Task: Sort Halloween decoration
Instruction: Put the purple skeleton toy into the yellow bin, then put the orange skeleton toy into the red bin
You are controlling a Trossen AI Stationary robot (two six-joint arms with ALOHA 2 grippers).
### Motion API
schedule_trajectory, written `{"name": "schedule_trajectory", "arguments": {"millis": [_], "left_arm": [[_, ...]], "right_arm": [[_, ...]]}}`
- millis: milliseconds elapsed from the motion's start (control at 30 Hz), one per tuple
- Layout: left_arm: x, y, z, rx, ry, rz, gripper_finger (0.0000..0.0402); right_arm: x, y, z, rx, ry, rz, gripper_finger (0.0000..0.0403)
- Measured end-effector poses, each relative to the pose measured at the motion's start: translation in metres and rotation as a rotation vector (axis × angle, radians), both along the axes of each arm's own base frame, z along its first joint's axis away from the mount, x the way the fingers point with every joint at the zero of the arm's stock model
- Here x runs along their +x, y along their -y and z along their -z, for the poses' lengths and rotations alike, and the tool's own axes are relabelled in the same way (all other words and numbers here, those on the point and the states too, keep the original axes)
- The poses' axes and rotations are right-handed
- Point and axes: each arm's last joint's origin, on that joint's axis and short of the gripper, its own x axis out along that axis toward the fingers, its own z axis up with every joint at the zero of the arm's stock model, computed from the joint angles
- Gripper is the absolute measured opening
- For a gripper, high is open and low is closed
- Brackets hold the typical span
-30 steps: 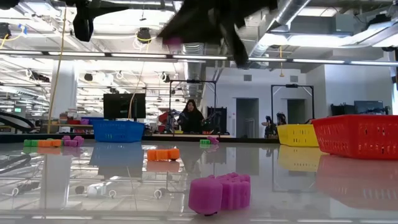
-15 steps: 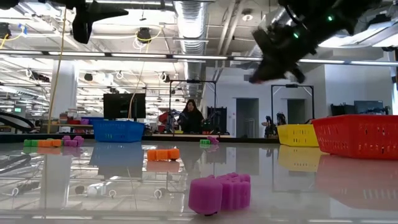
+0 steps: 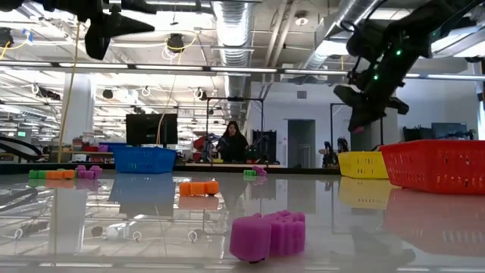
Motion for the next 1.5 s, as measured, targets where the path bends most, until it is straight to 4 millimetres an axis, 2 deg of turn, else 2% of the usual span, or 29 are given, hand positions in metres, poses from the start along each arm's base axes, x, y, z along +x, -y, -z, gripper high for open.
{"name": "schedule_trajectory", "arguments": {"millis": [233, 433, 533, 667, 767, 833, 1033, 1200, 1333, 1500], "left_arm": [[0.0, 0.001, 0.01, -0.098, -0.05, 0.023, 0.013], [-0.001, 0.0, 0.016, -0.086, -0.105, 0.018, 0.013], [-0.002, 0.0, 0.02, -0.07, -0.152, 0.015, 0.013], [-0.003, -0.001, 0.026, -0.048, -0.213, 0.011, 0.013], [-0.004, -0.001, 0.03, -0.029, -0.265, 0.007, 0.013], [-0.006, -0.002, 0.034, -0.015, -0.305, 0.005, 0.013], [-0.01, -0.003, 0.043, 0.024, -0.411, -0.002, 0.013], [-0.012, -0.004, 0.048, 0.044, -0.465, -0.005, 0.013], [-0.013, -0.004, 0.049, 0.049, -0.481, -0.006, 0.013], [-0.013, -0.004, 0.049, 0.049, -0.481, -0.005, 0.013]], "right_arm": [[-0.005, 0.022, 0.019, 0.138, -0.006, 0.015, 0.0058], [-0.005, 0.033, 0.037, 0.288, 0.014, -0.008, 0.0117], [-0.002, 0.029, 0.03, 0.262, 0.04, -0.034, 0.0153], [0.0, 0.019, -0.002, 0.137, 0.125, -0.06, 0.0203], [0.003, 0.002, -0.026, 0.06, 0.239, -0.158, 0.0229], [0.009, -0.017, -0.04, 0.024, 0.32, -0.275, 0.0236], [0.033, -0.08, -0.058, 0.02, 0.462, -0.568, 0.0234], [0.064, -0.129, -0.05, 0.045, 0.51, -0.731, 0.0226], [0.086, -0.159, -0.028, 0.091, 0.47, -0.83, 0.0224], [0.11, -0.185, 0.002, 0.113, 0.442, -0.912, 0.0224]]}}
